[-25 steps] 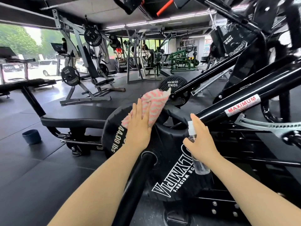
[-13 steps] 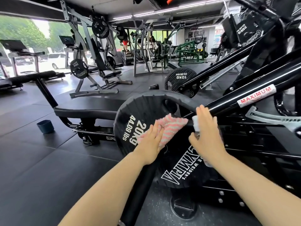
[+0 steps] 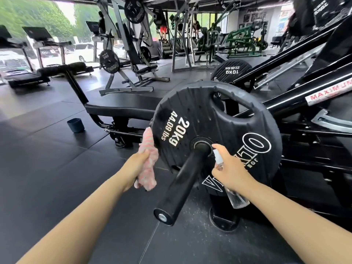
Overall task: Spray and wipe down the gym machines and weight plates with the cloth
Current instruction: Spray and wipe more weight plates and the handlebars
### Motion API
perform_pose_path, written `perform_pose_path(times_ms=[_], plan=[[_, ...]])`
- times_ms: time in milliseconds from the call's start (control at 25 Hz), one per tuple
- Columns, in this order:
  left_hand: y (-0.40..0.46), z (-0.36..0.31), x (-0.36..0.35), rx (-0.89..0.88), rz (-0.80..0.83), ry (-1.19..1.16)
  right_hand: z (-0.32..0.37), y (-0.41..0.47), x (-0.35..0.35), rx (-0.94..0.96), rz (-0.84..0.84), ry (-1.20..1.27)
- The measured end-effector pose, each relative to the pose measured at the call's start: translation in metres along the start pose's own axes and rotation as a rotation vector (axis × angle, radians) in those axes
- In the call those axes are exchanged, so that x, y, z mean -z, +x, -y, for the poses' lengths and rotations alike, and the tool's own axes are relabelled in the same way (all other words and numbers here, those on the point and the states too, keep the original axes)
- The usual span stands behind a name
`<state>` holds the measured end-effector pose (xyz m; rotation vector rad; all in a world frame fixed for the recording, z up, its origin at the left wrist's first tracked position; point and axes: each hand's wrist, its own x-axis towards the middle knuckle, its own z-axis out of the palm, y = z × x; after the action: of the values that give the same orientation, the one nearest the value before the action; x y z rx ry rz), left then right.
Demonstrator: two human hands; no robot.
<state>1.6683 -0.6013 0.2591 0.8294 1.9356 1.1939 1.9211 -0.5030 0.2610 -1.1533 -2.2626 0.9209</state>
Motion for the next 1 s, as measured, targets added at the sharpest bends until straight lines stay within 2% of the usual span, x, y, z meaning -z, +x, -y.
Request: perform_pose_path(times_ms=[80, 160, 200, 240, 320, 400, 440, 560, 680, 760, 800, 880, 920, 1000], plan=[[-0.02, -0.005, -0.019, -0.085, 0.213, 0.119, 0.003, 0.0, -0.003, -0.008, -0.02, 0.004], [-0.034, -0.016, -0.047, -0.329, 0.475, 0.11, 0.003, 0.002, -0.004, 0.033, -0.033, 0.011], [-0.037, -0.022, -0.06, -0.465, 0.564, 0.164, 0.003, 0.002, -0.003, 0.064, -0.044, 0.015], [-0.034, -0.025, -0.069, -0.562, 0.588, 0.272, 0.004, 0.003, -0.002, 0.075, -0.052, 0.05], [-0.026, -0.027, -0.071, -0.563, 0.49, 0.46, 0.005, 0.003, 0.003, -0.005, 0.018, 0.336], [-0.02, -0.023, -0.065, -0.491, 0.422, 0.415, 0.008, 0.002, 0.008, -0.12, 0.127, 0.707], [-0.022, -0.023, -0.065, -0.475, 0.397, 0.359, 0.009, 0.003, 0.01, -0.137, 0.134, 0.772], [-0.024, -0.032, -0.062, -0.393, 0.286, 0.227, 0.013, 0.006, 0.012, -0.093, 0.058, 0.724], [-0.024, -0.035, -0.051, -0.312, 0.343, 0.132, 0.017, 0.008, 0.013, -0.038, -0.053, 0.652], [-0.022, -0.04, -0.036, -0.358, 0.361, 0.33, 0.02, 0.012, 0.016, -0.02, -0.147, 0.554], [-0.021, -0.046, -0.03, -0.379, 0.308, 0.503, 0.021, 0.015, 0.019, -0.013, -0.196, 0.501], [-0.018, -0.063, -0.021, -0.491, 0.012, 0.716, 0.027, 0.023, 0.026, 0.018, -0.282, 0.429], [-0.018, -0.077, -0.017, -0.58, -0.15, 0.701, 0.032, 0.026, 0.031, 0.045, -0.327, 0.413], [-0.025, -0.11, -0.011, -0.791, -0.371, 0.602, 0.045, 0.031, 0.047, 0.134, -0.444, 0.379]])
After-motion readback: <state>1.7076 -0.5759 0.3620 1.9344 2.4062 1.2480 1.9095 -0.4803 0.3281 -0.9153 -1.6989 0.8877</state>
